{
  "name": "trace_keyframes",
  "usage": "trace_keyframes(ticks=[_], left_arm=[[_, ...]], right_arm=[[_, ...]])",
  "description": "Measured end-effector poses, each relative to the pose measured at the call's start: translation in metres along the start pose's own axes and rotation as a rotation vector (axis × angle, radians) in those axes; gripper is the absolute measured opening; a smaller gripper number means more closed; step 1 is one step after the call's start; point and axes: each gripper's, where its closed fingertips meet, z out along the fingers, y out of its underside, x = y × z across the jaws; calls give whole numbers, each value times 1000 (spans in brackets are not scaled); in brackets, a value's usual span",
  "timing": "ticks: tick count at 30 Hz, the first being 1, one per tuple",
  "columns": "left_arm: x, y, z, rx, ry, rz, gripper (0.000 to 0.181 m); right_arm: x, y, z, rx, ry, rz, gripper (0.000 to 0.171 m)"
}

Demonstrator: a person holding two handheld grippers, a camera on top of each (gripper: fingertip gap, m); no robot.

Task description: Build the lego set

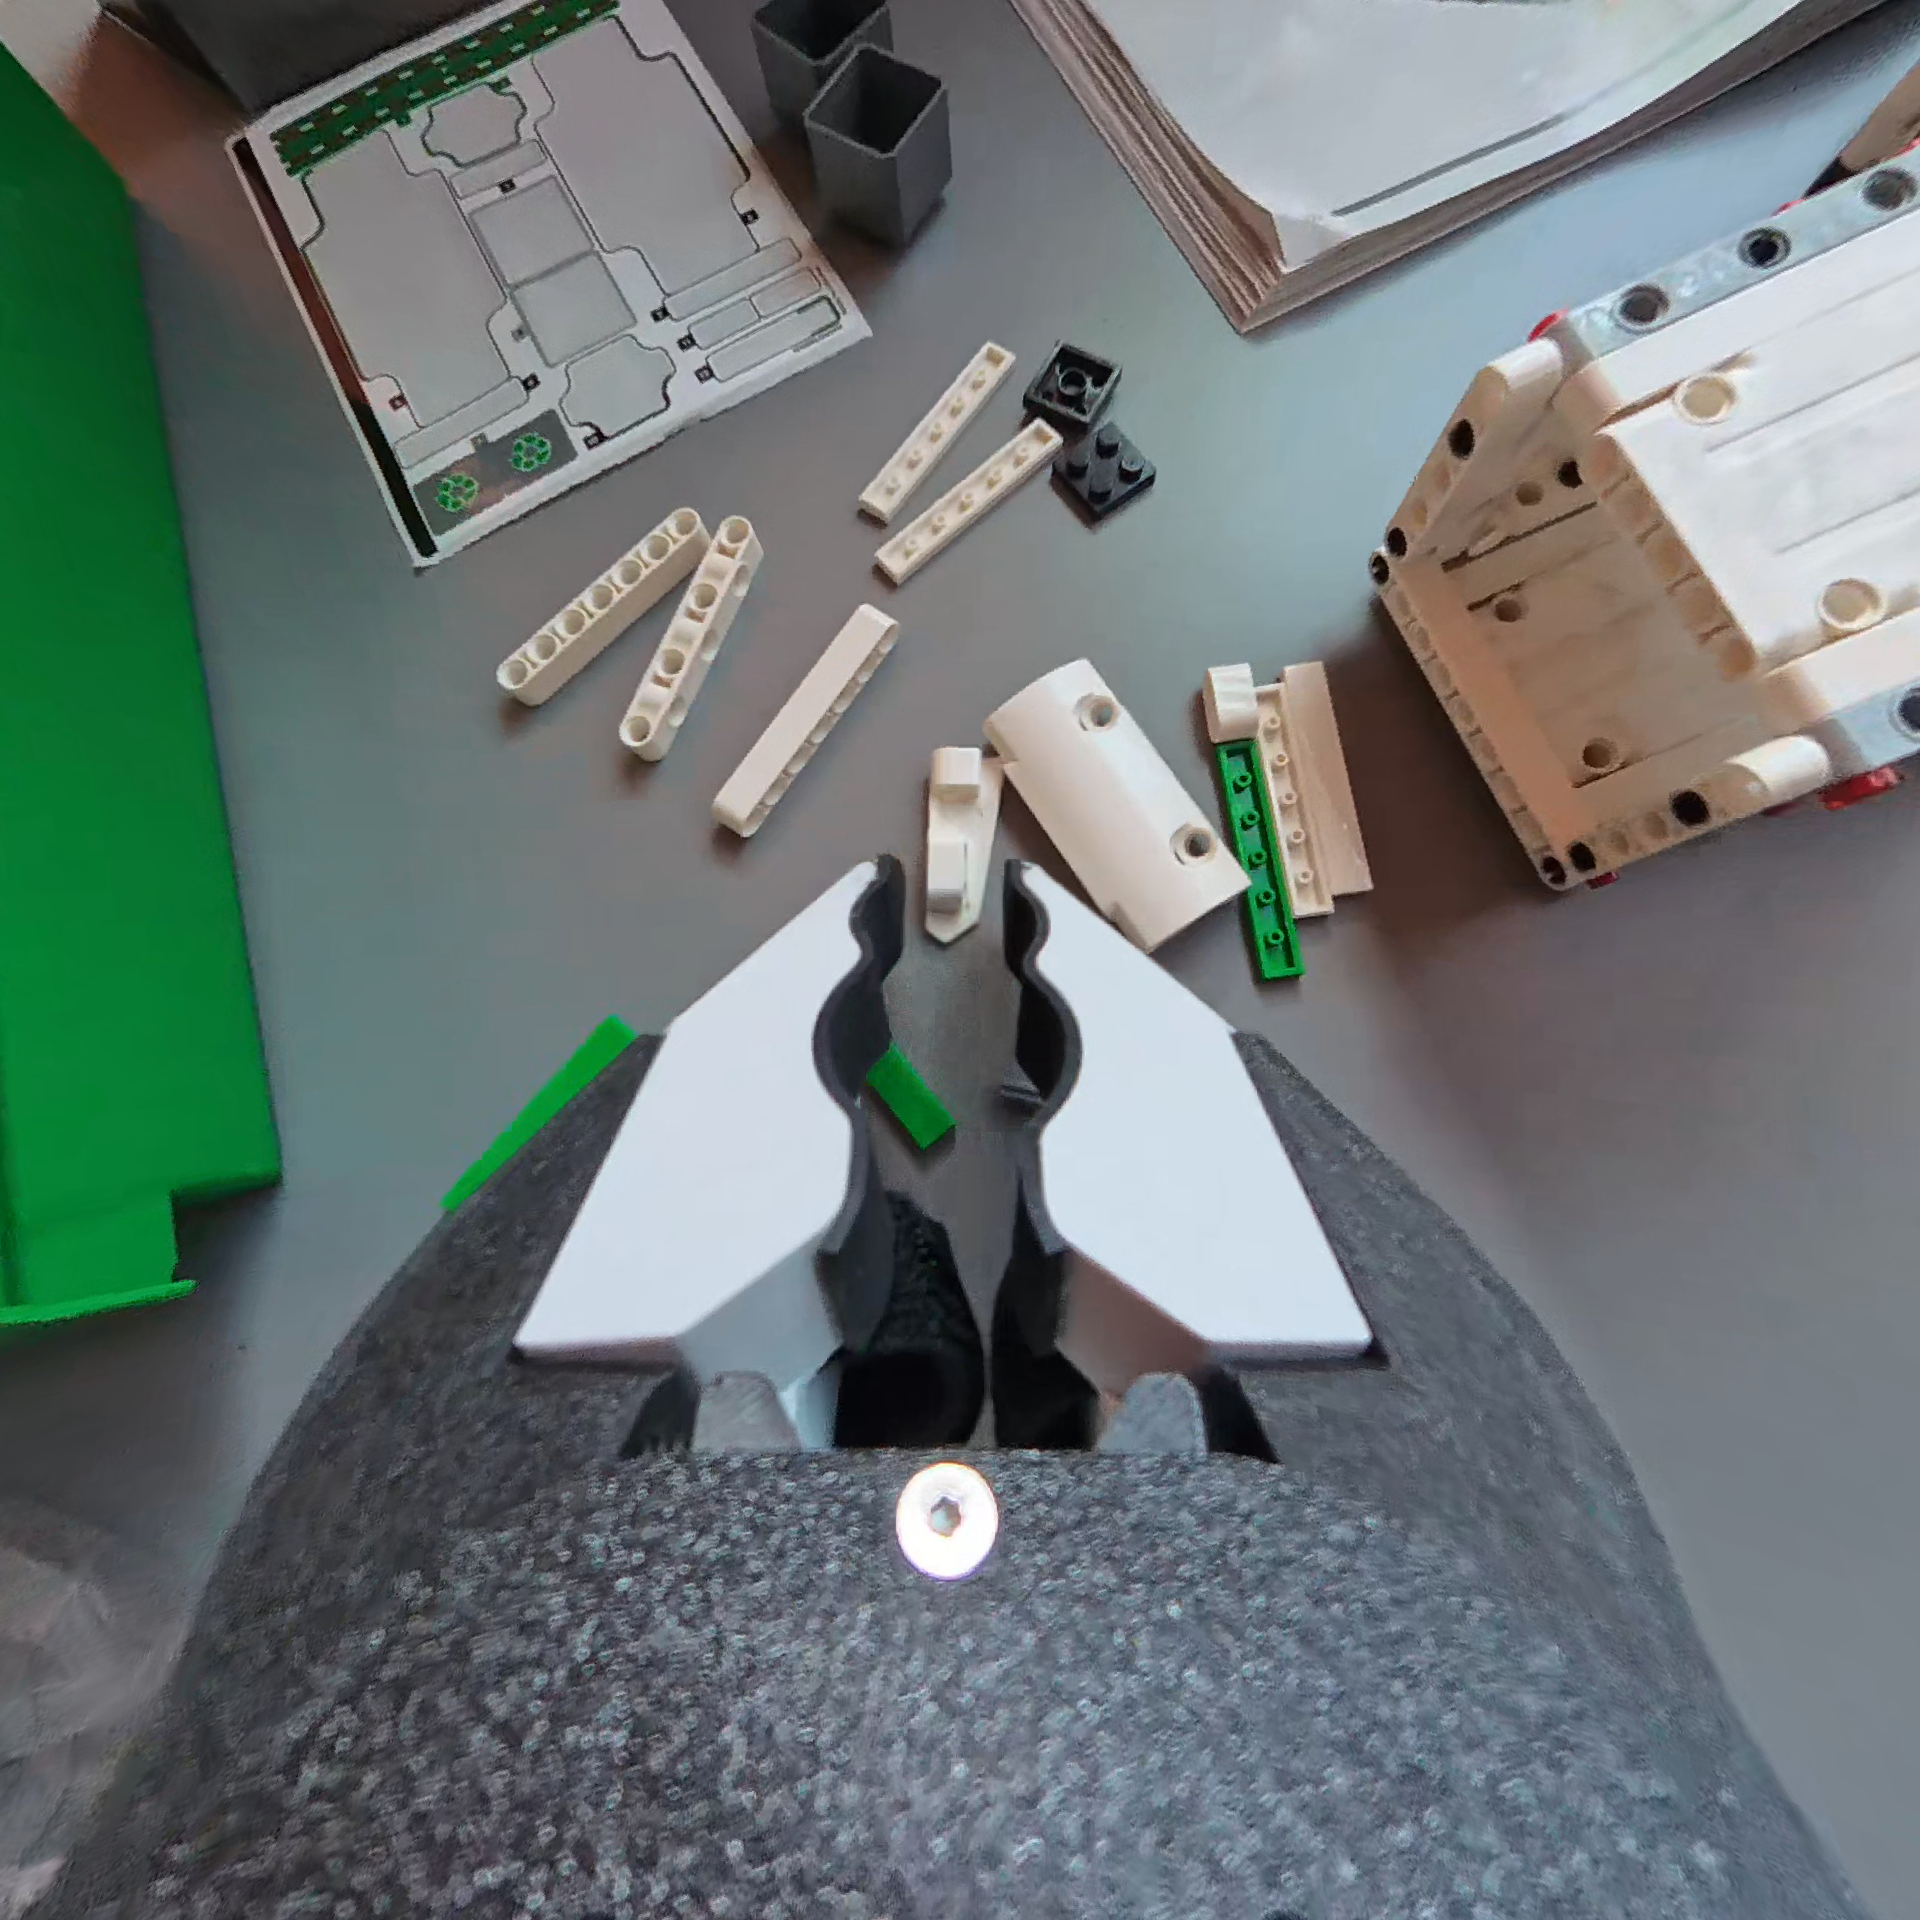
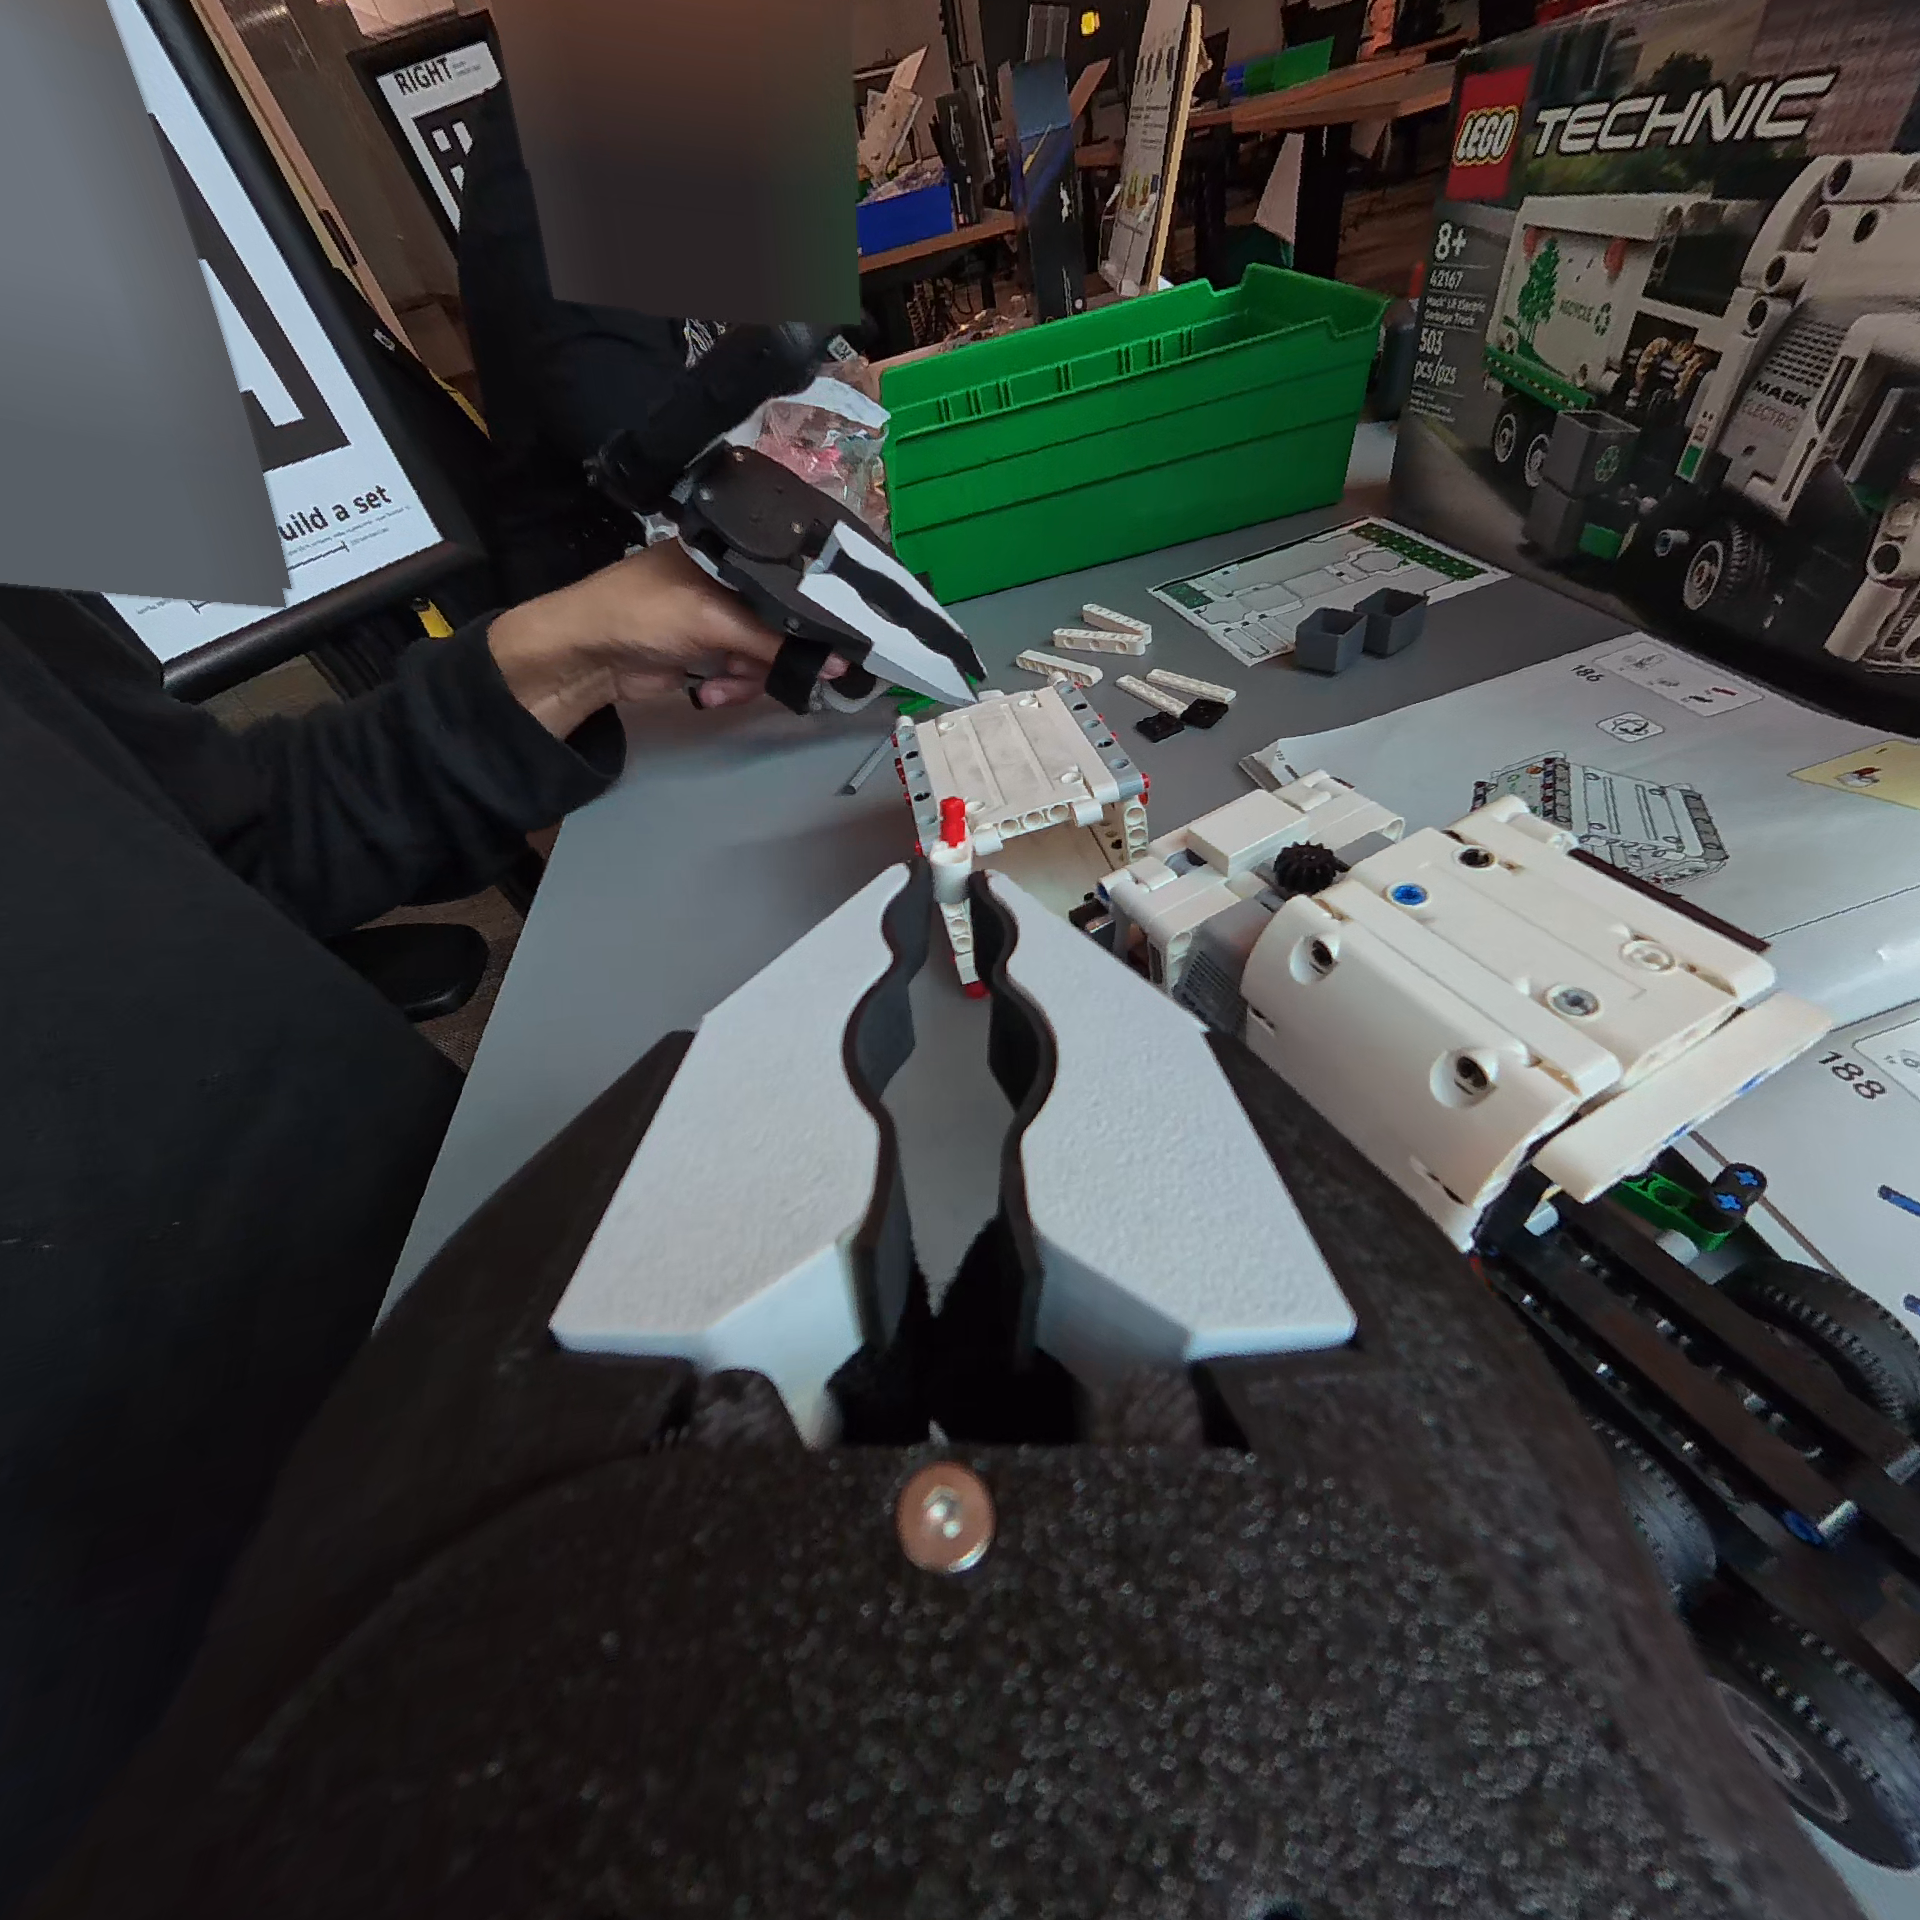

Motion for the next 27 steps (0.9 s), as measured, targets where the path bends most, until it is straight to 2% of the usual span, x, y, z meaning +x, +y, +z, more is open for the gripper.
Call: trace_keyframes(ticks=[4,6,8,11,13,17,22,27], left_arm=[[7,-10,-33,66,30,-12,19],[25,-23,-55,136,104,-3,20],[62,-37,-76,206,255,35,20],[144,-38,-98,217,578,134,11],[184,-29,-92,163,677,168,13],[220,-3,-58,-4,691,184,20],[218,8,-34,-194,655,121,15],[231,3,-42,-221,716,199,16]], right_arm=[[3,-5,-3,13,28,-16,5],[4,-8,-6,27,40,-19,6],[6,-11,-8,39,49,-15,6],[10,-13,-11,52,62,-12,6],[14,-12,-11,55,66,4,6],[21,-9,-12,68,62,49,6],[25,-5,-11,65,60,79,6],[21,-8,-11,66,51,69,6]])
